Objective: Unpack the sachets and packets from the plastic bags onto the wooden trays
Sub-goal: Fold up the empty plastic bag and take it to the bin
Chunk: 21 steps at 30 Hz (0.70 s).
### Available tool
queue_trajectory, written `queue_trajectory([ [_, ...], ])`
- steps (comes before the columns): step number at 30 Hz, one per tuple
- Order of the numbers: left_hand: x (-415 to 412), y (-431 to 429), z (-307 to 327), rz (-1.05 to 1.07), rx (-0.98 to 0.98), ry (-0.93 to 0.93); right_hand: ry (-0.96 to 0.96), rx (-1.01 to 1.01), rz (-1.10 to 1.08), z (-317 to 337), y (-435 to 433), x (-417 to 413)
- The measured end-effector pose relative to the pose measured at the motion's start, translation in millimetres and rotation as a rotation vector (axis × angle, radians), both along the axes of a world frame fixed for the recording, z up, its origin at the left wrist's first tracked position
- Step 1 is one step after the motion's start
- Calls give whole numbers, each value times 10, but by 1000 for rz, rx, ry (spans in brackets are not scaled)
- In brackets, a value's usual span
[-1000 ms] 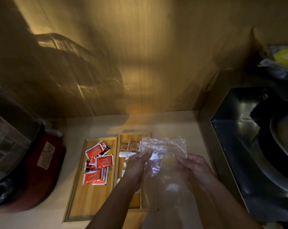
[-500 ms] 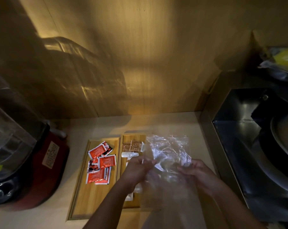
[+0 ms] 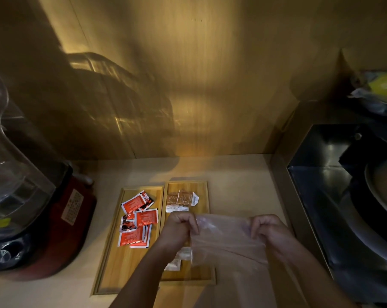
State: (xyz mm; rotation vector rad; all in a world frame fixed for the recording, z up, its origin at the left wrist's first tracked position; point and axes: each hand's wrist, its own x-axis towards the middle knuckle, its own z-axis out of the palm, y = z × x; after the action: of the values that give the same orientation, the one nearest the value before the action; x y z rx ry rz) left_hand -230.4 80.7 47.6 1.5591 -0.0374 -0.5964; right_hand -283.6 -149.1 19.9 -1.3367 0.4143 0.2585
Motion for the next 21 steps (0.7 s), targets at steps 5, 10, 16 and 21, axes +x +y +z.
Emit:
queue_trajectory([
  [5, -33, 19, 24, 125, -191, 282, -71, -80, 2, 67, 71, 47],
  [10, -100, 114, -38, -98, -86, 378, -129, -121, 3, 111, 168, 83],
  [16, -94, 196, -65, 132, -43, 284, -79, 300, -46, 182, 319, 107],
  [21, -101, 299, -39, 237, 13, 182, 58, 375, 219, 115, 484, 84],
])
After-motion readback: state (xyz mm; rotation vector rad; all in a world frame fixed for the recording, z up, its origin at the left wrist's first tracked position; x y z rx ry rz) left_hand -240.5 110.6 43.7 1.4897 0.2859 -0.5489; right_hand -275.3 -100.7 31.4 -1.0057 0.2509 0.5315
